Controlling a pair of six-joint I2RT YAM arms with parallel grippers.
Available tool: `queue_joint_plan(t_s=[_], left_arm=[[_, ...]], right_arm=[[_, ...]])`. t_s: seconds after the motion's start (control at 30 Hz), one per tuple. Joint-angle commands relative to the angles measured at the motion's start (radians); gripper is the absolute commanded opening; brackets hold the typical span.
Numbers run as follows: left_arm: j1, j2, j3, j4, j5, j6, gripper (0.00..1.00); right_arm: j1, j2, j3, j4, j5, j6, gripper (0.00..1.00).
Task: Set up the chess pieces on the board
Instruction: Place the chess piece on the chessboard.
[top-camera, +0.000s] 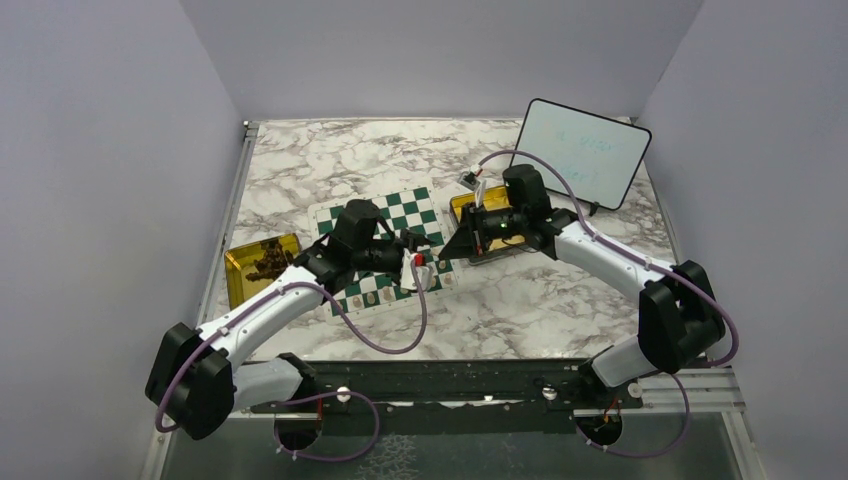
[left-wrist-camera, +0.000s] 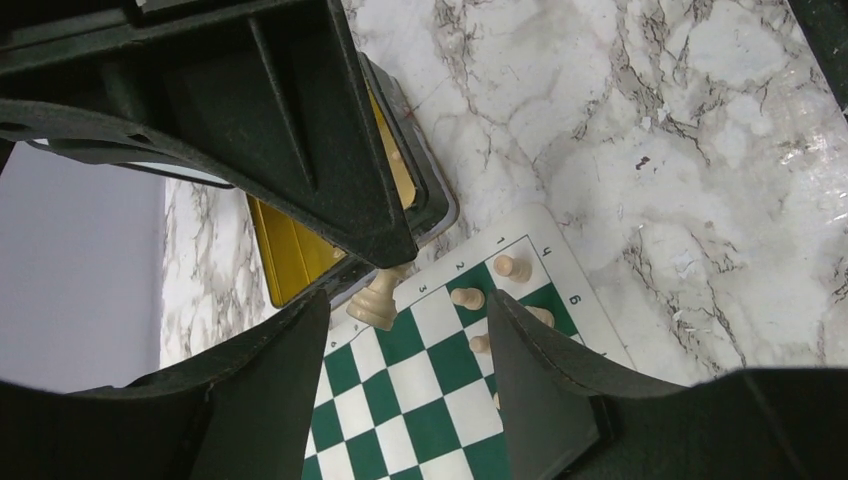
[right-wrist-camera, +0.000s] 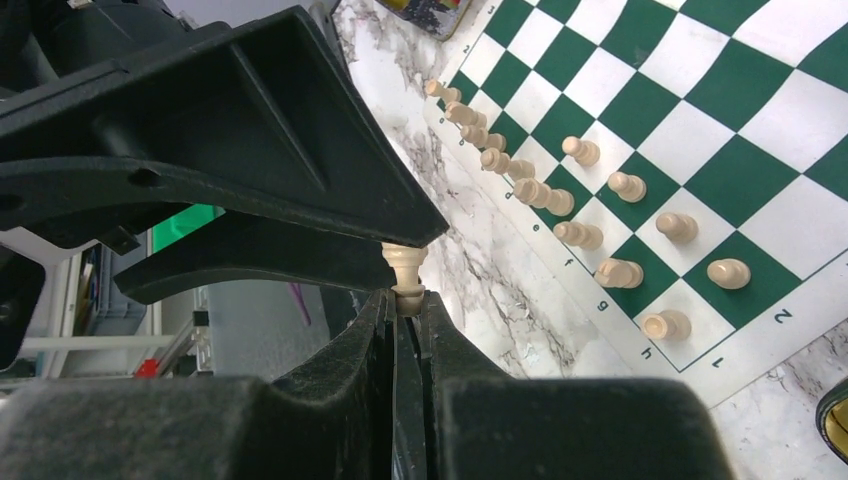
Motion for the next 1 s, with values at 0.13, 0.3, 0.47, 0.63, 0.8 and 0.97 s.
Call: queue_joint_plan(t_s=[0.13,0.3,0.47,0.63,0.8,0.97], left_arm=[[-0.017,0.029,0.057,-0.019,-0.042,0.043,0.53],[-0.019,0.04,0.069,-0.004,-0.067,-0.025,0.4],[-0.019,0.037,0.079,0.006,-0.072,-0.095,0.31],[-0.019,0.018,0.062,0.006,-0.054,-0.069,0.33],[-0.019,0.001,0.048,0.008,-0.053,0.0,0.43],[-0.02,0.006,0.053,0.006,-0.053,0.003,0.37]], right_arm=[[0.01,0.008,0.046,-0.019,-0.034,0.01,0.06],[0.011,-0.003,0.039,0.008,-0.007,0.042,0.06],[0.01,-0.009,0.023,0.051,0.011,0.084,0.07],[0.011,-0.001,0.022,0.061,-0.001,0.088,0.07],[0.011,0.005,0.022,0.052,-0.009,0.084,0.07],[0.012,0.006,0.024,0.046,-0.004,0.084,0.07]])
